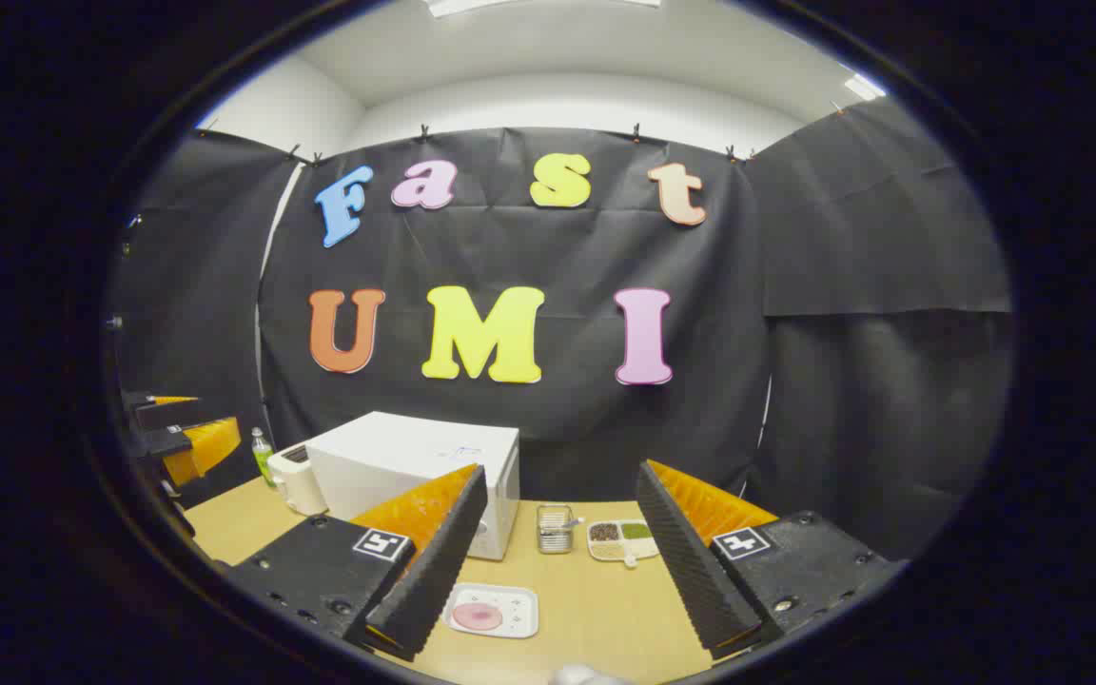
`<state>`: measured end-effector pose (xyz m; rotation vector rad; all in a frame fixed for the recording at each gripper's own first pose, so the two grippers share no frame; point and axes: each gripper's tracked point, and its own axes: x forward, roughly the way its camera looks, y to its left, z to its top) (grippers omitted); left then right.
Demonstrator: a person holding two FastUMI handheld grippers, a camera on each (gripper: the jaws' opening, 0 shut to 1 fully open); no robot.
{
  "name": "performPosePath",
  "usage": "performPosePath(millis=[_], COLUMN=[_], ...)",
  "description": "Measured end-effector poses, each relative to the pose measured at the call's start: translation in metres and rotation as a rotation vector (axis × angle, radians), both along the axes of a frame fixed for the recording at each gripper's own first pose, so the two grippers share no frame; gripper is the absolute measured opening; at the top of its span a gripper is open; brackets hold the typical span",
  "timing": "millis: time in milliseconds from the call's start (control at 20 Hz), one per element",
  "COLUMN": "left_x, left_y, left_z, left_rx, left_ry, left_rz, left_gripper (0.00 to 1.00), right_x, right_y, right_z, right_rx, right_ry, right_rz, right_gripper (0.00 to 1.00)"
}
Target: Open the microwave oven with the left hand, put the food in, and close the microwave oven.
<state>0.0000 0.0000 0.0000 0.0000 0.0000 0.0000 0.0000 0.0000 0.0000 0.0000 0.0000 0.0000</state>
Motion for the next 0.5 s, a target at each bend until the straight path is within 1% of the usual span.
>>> performPosePath(millis=[50, 100, 150, 400, 450, 500], left_x=[0.000, 0.001, 0.003, 0.010, 0.011, 0.012], left_y=[-0.001, -0.003, -0.004, -0.005, -0.004, -0.004], left_z=[0.000, 0.000, -0.001, -0.006, -0.007, -0.008], left_rx=[0.001, 0.002, 0.008, 0.012, 0.011, 0.012], left_ry=[-0.002, -0.002, 0.000, 0.010, 0.011, 0.014], left_rz=[-0.003, -0.008, -0.011, -0.011, -0.010, -0.010], left_gripper=[0.95, 0.95, 0.95, 0.95, 0.95, 0.95], right_x=[0.000, 0.000, 0.001, 0.004, 0.005, 0.006], right_y=[-0.002, -0.003, -0.004, -0.007, -0.007, -0.008], right_z=[0.001, 0.001, 0.002, -0.002, -0.002, -0.003], right_rx=[-0.002, -0.004, -0.003, 0.000, -0.003, -0.004], right_ry=[-0.003, -0.004, -0.002, 0.007, 0.009, 0.011], right_rz=[-0.004, -0.005, -0.007, -0.013, -0.014, -0.014], right_gripper=[0.92, 0.92, 1.00, 1.00, 0.92, 1.00])
